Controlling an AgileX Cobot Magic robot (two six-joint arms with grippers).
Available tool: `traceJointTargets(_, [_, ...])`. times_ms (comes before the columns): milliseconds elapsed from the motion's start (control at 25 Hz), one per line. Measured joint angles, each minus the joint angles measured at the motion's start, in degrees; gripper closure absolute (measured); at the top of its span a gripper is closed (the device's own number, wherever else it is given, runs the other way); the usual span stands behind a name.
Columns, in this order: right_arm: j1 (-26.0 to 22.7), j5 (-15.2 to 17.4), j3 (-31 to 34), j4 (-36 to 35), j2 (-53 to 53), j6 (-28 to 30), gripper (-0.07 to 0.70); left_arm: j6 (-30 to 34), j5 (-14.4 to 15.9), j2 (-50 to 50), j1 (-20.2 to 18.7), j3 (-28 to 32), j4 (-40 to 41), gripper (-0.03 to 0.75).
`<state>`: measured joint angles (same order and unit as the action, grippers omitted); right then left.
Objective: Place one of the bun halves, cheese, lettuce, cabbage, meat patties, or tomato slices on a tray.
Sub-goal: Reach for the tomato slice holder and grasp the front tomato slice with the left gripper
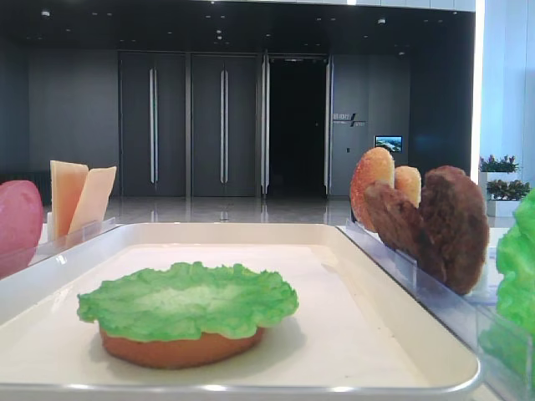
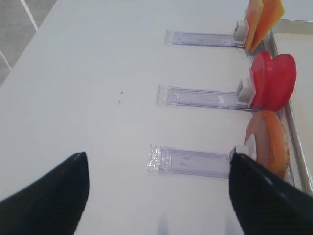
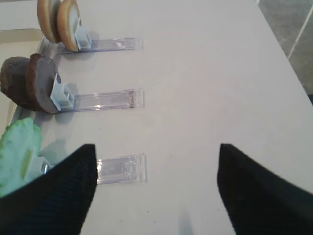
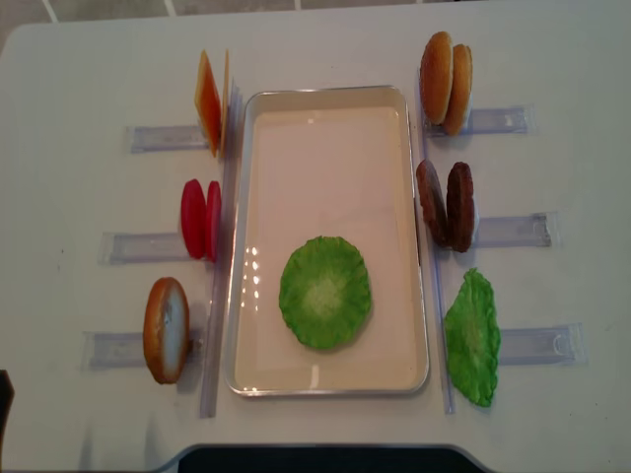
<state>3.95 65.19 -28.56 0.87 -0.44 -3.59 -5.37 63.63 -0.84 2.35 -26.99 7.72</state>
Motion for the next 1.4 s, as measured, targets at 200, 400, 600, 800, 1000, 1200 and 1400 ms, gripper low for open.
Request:
traceJointTargets(200, [0.0, 0.0, 0.0, 0.0, 0.0, 0.0, 0.112, 0.0, 0.0, 0.0, 0.0, 0.0, 0.0, 0.024])
traceJointTargets(400, [0.0, 0.0, 0.0, 0.0, 0.0, 0.0, 0.112, 0.0, 0.0, 0.0, 0.0, 0.0, 0.0, 0.024])
traceJointTargets(600, [0.0, 0.0, 0.0, 0.0, 0.0, 0.0, 0.112, 0.2, 0.0, 0.0, 0.0, 0.0, 0.1, 0.024])
traceJointTargets(800, [0.0, 0.0, 0.0, 0.0, 0.0, 0.0, 0.112, 2.5, -0.1, 0.0, 0.0, 0.0, 1.7, 0.024])
traceJointTargets(1000, [0.0, 0.0, 0.0, 0.0, 0.0, 0.0, 0.112, 2.7, -0.1, 0.0, 0.0, 0.0, 2.2, 0.024])
traceJointTargets(1200, [0.0, 0.0, 0.0, 0.0, 0.0, 0.0, 0.112, 2.7, -0.1, 0.0, 0.0, 0.0, 2.2, 0.024])
traceJointTargets(1400, [0.0, 0.0, 0.0, 0.0, 0.0, 0.0, 0.112, 2.7, -0.2, 5.2, 0.0, 0.0, 2.2, 0.024])
